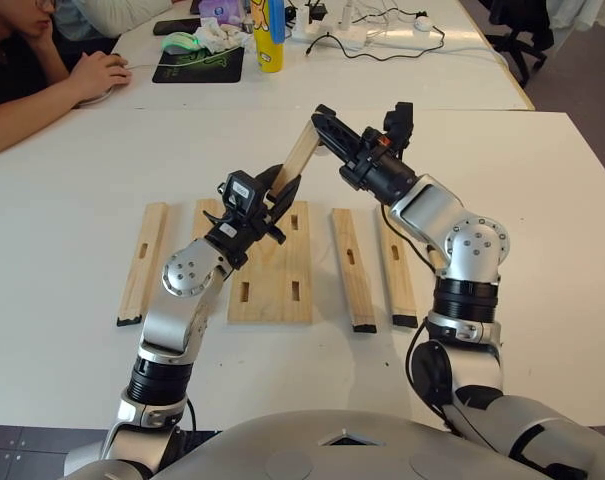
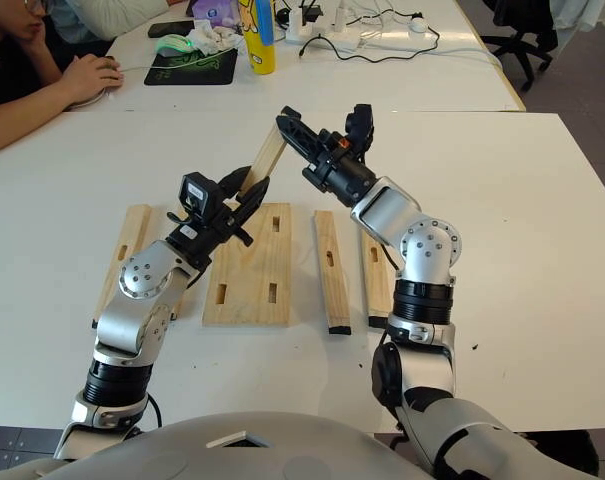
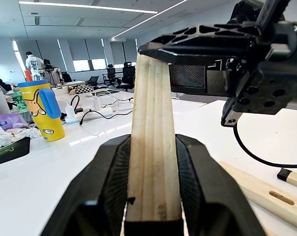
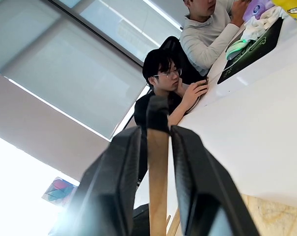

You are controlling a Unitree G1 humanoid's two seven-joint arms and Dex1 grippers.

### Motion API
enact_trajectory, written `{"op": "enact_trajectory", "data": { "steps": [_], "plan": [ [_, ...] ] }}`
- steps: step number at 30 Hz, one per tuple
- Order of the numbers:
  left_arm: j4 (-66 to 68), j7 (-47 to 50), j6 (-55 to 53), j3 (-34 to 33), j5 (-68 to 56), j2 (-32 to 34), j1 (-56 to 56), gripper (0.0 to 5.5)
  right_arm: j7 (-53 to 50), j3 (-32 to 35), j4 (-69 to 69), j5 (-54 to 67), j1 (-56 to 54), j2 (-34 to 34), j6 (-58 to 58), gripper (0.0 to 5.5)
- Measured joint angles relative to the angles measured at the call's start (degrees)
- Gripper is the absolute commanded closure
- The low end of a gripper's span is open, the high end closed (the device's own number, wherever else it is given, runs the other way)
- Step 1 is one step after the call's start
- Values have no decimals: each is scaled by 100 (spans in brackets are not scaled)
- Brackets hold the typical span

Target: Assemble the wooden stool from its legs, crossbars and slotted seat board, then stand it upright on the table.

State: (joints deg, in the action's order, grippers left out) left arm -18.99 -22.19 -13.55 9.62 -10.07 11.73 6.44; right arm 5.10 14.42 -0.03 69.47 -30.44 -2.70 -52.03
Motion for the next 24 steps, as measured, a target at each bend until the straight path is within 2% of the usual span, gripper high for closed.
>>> {"op": "enact_trajectory", "data": {
  "steps": [12, 13, 19, 24],
  "plan": [
    [-16, -58, -37, -31, -60, 0, 11, 418, 16, 39, 16, 45, -18, 26, -13, 507],
    [-19, -72, -43, -41, -70, 2, 12, 382, 16, 39, 16, 46, -18, 28, -13, 507],
    [-24, -50, -94, -185, -175, -16, 10, 309, 16, 118, -52, 49, -18, 12, 113, 507],
    [-87, 158, -274, -785, -519, -26, -65, 301, -29, 441, -328, -204, 55, -292, 506, 507]
  ]
}}
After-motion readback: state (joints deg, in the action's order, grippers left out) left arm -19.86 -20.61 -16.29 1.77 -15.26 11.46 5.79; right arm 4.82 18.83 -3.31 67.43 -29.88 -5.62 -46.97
